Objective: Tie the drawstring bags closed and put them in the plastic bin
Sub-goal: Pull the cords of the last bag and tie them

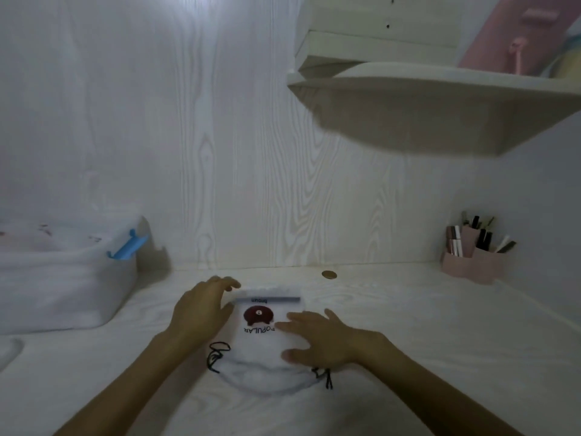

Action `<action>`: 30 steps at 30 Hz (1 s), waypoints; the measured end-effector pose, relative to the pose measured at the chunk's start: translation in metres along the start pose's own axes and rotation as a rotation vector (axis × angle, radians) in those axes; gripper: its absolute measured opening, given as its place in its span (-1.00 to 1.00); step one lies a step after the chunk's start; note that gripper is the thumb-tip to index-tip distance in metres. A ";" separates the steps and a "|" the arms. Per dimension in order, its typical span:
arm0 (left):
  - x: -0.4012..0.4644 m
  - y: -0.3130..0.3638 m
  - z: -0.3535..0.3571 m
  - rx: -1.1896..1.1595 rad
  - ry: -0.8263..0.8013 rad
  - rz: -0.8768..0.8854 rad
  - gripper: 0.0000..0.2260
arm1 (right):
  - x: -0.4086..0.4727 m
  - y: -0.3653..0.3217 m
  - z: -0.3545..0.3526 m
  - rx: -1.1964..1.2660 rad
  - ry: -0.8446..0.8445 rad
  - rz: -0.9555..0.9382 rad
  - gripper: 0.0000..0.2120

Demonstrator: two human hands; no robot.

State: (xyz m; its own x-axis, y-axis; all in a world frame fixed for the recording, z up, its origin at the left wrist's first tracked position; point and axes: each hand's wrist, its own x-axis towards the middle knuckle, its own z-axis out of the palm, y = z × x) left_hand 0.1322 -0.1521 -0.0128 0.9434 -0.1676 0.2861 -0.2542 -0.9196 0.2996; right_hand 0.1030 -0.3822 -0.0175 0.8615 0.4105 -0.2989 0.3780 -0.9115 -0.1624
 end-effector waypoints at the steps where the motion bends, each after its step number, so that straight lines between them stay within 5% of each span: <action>1: -0.004 0.000 -0.001 -0.002 -0.069 -0.017 -0.67 | 0.009 -0.003 0.001 -0.003 0.020 0.003 -0.42; 4: -0.010 -0.009 0.002 0.135 -0.385 -0.060 -0.52 | 0.036 -0.004 -0.002 0.016 0.045 -0.004 -0.44; 7: -0.007 -0.021 0.012 0.210 -0.514 -0.071 -0.42 | 0.057 -0.002 -0.005 0.037 0.060 -0.008 -0.46; 11: -0.004 -0.020 0.029 0.135 -0.338 -0.108 -0.45 | 0.061 0.008 -0.009 0.330 0.352 0.009 -0.56; 17: -0.030 -0.016 0.008 -0.400 0.252 -0.216 -0.61 | 0.009 0.022 -0.007 0.686 0.666 0.162 -0.78; 24: -0.073 -0.037 -0.019 -0.294 0.068 -0.331 -0.35 | -0.017 0.017 0.025 0.675 0.559 0.322 -0.58; 27: -0.088 -0.038 -0.011 -0.461 0.002 -0.235 -0.42 | -0.013 0.008 0.030 0.716 0.522 0.223 -0.75; 30: -0.090 -0.046 -0.009 -0.567 -0.070 -0.092 -0.43 | -0.019 0.004 0.031 0.746 0.543 0.082 -0.66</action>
State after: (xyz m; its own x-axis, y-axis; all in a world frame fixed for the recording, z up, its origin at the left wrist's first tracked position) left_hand 0.0575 -0.0913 -0.0445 0.9741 -0.1368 0.1803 -0.2263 -0.6003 0.7671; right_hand 0.0774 -0.3927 -0.0417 0.9879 0.1047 0.1142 0.1544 -0.6064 -0.7800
